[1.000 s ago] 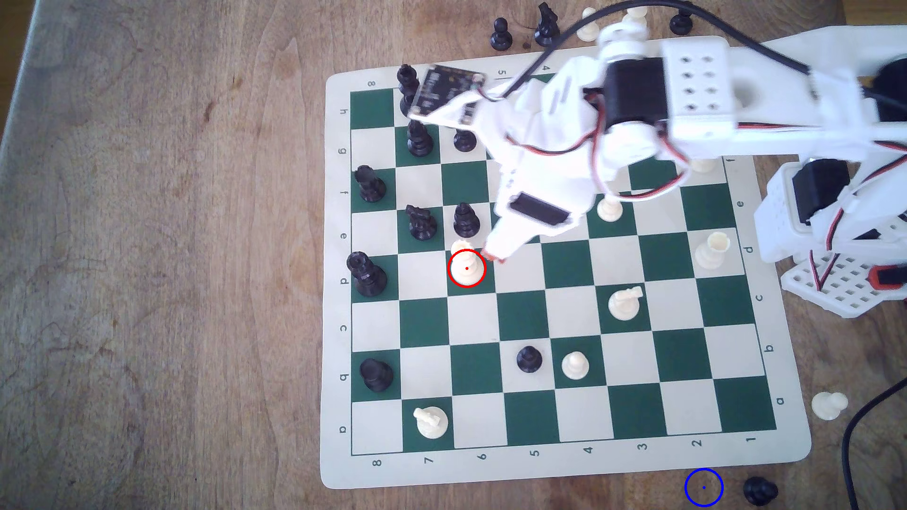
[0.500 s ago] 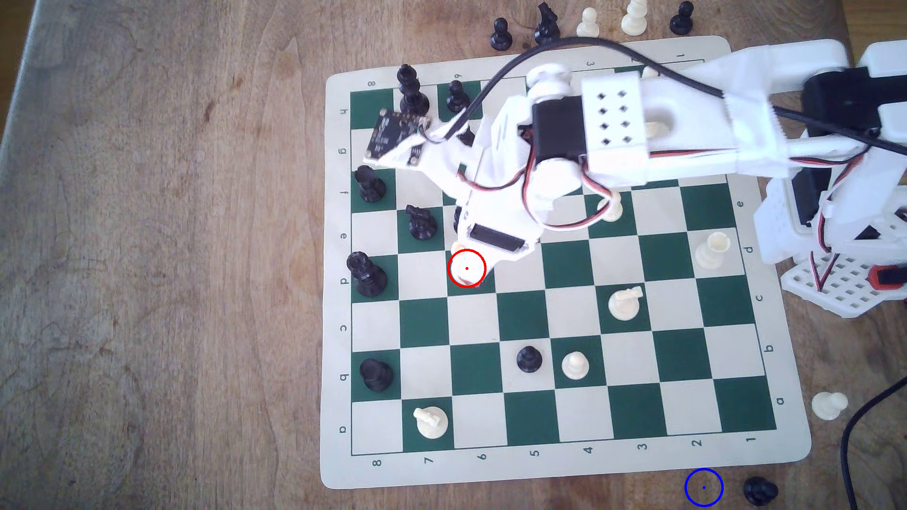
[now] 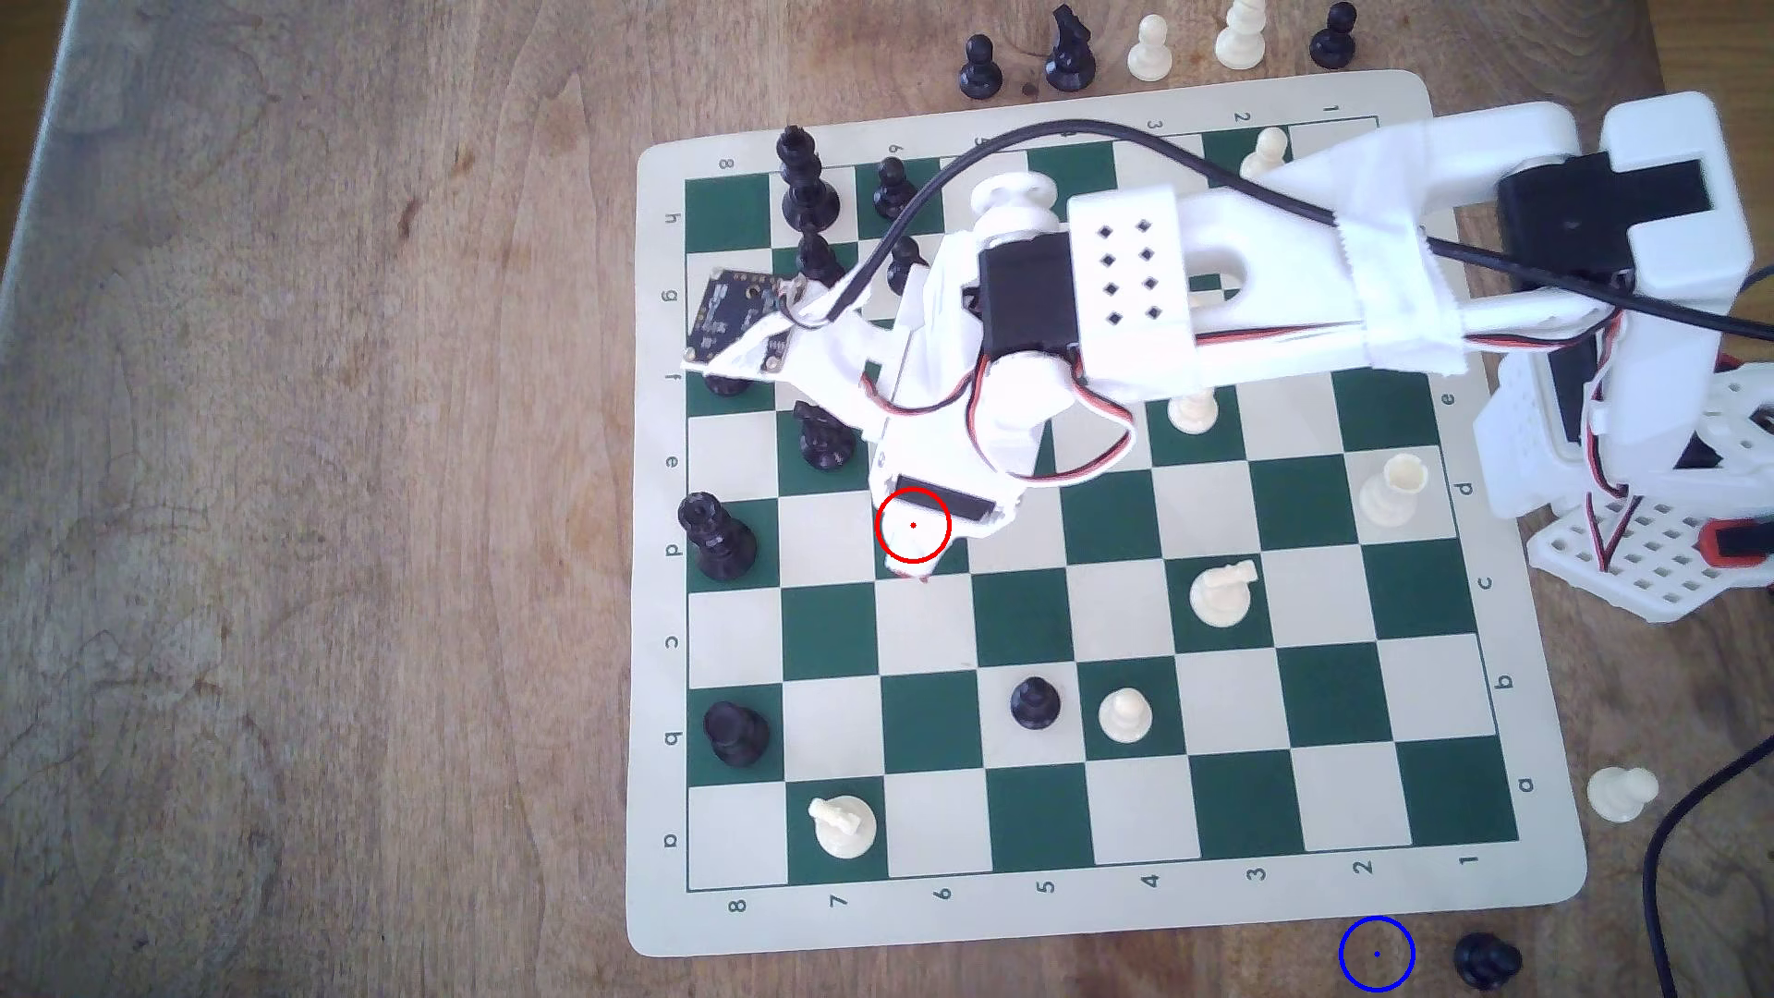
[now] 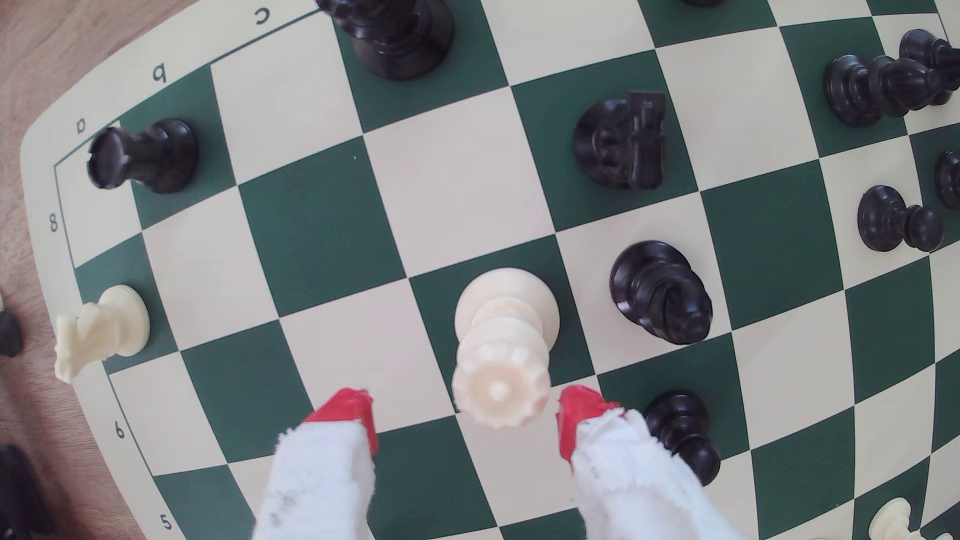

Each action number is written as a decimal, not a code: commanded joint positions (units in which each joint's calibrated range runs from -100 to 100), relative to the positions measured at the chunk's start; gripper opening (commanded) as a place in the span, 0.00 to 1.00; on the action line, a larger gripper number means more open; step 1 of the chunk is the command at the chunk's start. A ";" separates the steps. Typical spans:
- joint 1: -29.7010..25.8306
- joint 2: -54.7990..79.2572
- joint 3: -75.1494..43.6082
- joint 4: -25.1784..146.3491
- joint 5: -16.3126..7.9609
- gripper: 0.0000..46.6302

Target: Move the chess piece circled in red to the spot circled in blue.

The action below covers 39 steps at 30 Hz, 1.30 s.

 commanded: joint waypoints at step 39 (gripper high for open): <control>-2.22 -11.46 -7.39 5.02 0.54 0.09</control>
